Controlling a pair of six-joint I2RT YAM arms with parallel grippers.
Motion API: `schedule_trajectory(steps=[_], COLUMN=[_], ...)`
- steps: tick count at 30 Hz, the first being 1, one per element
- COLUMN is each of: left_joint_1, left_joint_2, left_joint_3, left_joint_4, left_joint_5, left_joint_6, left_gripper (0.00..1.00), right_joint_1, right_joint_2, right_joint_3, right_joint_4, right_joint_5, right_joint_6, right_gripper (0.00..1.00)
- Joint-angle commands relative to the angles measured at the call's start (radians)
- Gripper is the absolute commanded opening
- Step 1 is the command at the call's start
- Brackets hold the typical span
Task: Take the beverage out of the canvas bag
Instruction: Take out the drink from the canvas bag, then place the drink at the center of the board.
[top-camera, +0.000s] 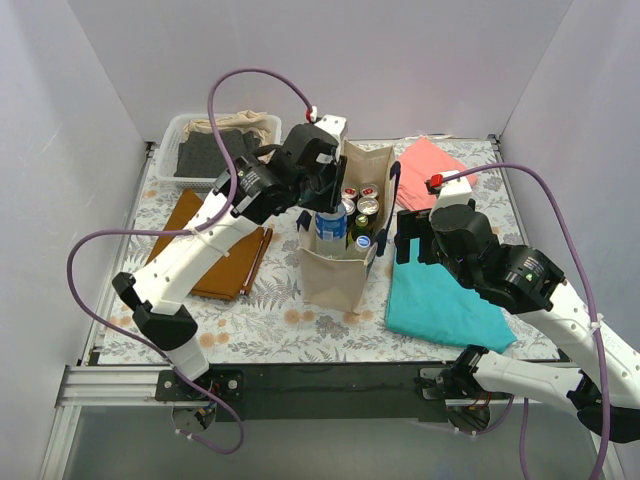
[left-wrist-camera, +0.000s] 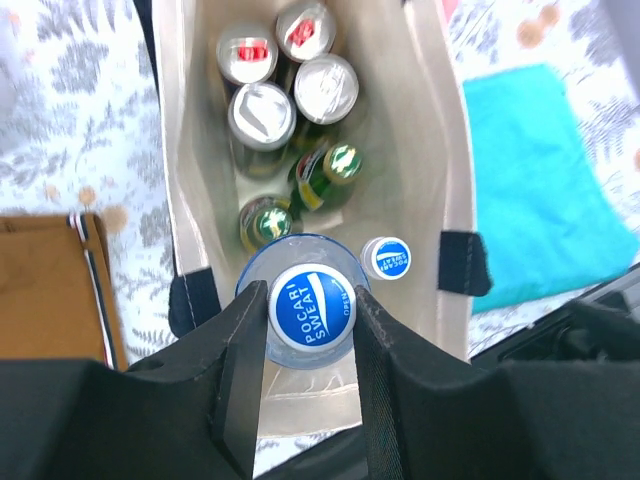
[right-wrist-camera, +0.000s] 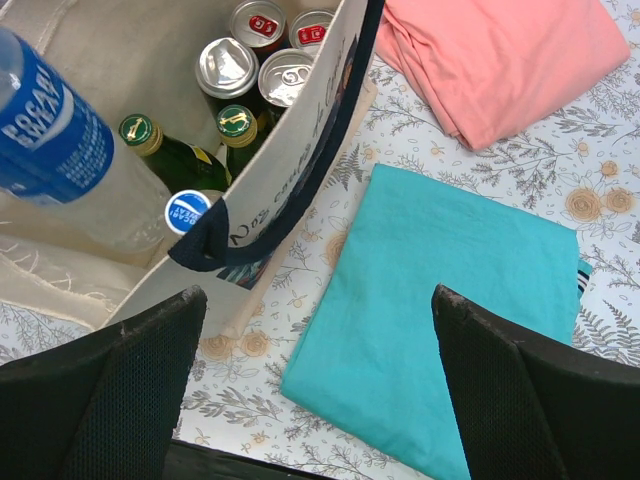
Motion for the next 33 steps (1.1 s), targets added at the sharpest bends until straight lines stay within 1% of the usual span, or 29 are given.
schedule_trajectory(steps=[1, 6, 8, 12, 18, 19, 21, 24, 28, 29, 33], left_joint_1=[-0.003, -0.003, -0.003, -0.003, -0.003, -0.003, -0.002, -0.003, -0.003, -0.003, -0.003], left_joint_2=[-0.009, -0.038, -0.051, -0.079, -0.128, -0.136, -0.166, -0.216, -0.277, -0.286, -0.292], left_joint_3=[0.166, 0.186, 0.181, 0.184, 0.160, 0.144, 0.120, 0.049, -0.043, -0.075, -0.121], left_joint_4=[0.028, 0.068, 0.112, 0.175, 0.347, 0.396, 0.444, 0.545, 0.721, 0.746, 0.832], left_joint_5=[0.001, -0.039, -0.057, -0.154, -0.261, -0.281, -0.292, -0.332, -0.383, -0.395, -0.436], left_joint_6=[0.011, 0.019, 0.038, 0.073, 0.160, 0.172, 0.208, 0.251, 0.324, 0.340, 0.413], left_gripper=[0.00, 0.00, 0.00, 0.00, 0.00, 0.00, 0.00, 0.00, 0.00, 0.00, 0.00], right_joint_1=[0.002, 0.003, 0.003, 0.002, 0.003, 0.002, 0.002, 0.003, 0.002, 0.003, 0.002], right_joint_2=[-0.001, 0.004, 0.004, 0.010, 0.019, 0.020, 0.025, 0.027, 0.025, 0.025, 0.021], right_joint_3=[0.010, 0.012, 0.016, 0.019, 0.022, 0.024, 0.030, 0.039, 0.048, 0.050, 0.050], right_joint_4=[0.028, 0.029, 0.031, 0.032, 0.035, 0.037, 0.038, 0.038, 0.038, 0.038, 0.040], right_joint_5=[0.019, 0.025, 0.025, 0.017, 0.003, 0.000, -0.003, -0.003, -0.003, -0.004, -0.006], right_joint_6=[0.004, 0.002, 0.001, -0.002, -0.004, -0.002, -0.004, -0.002, 0.005, 0.008, 0.016], right_gripper=[0.98, 0.98, 0.98, 0.98, 0.98, 0.98, 0.98, 0.98, 0.98, 0.98, 0.98])
